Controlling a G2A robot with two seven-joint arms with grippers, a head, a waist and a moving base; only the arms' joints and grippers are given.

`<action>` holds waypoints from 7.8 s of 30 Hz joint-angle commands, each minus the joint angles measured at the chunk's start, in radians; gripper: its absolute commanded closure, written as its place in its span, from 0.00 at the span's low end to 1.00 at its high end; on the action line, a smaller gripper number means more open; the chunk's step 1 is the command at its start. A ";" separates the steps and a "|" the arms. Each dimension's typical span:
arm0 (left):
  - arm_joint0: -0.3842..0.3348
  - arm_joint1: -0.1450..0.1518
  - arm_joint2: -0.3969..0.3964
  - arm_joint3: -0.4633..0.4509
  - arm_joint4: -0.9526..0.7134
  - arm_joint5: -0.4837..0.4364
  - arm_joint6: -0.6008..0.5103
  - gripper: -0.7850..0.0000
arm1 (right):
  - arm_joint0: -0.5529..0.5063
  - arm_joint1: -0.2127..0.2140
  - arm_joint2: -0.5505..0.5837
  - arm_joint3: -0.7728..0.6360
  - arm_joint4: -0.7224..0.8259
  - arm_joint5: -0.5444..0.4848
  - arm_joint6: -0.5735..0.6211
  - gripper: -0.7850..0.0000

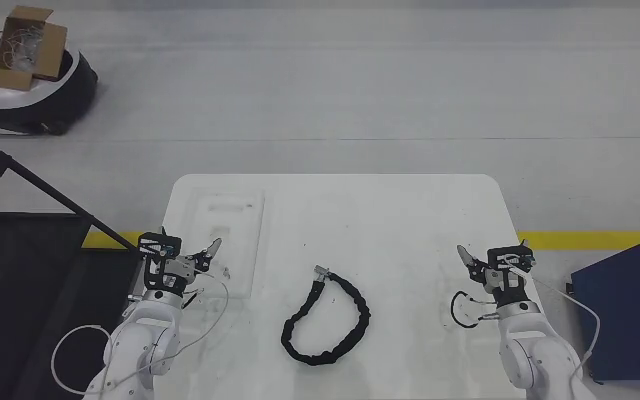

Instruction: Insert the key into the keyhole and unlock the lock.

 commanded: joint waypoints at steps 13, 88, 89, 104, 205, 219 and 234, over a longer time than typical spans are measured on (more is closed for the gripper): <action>0.112 0.011 -0.107 -0.257 0.080 -0.123 -0.042 0.00 | 0.000 0.000 0.000 0.000 0.000 0.000 0.000 0.00; -0.355 0.090 0.050 -0.086 -0.580 0.096 -1.489 0.26 | 0.000 0.000 0.000 0.000 0.000 0.000 0.000 0.00; -0.359 0.091 0.055 -0.078 -0.577 0.099 -1.485 0.27 | 0.000 0.000 0.000 0.000 0.000 0.000 0.000 0.00; -0.432 0.096 0.116 0.007 -0.567 0.130 -1.464 0.56 | 0.000 0.000 0.000 0.000 0.000 0.000 0.000 0.00; -0.136 0.141 -0.102 0.071 -1.864 -0.584 -1.235 1.00 | 0.250 0.002 -0.313 -0.082 -0.720 -0.223 0.183 0.00; -0.136 0.141 -0.102 0.071 -1.864 -0.584 -1.235 1.00 | 0.307 -0.011 -0.480 -0.022 -0.836 -0.346 0.171 0.00; -0.136 0.141 -0.102 0.071 -1.864 -0.584 -1.235 1.00 | 0.282 -0.013 -0.426 -0.047 -0.522 -0.518 0.179 0.00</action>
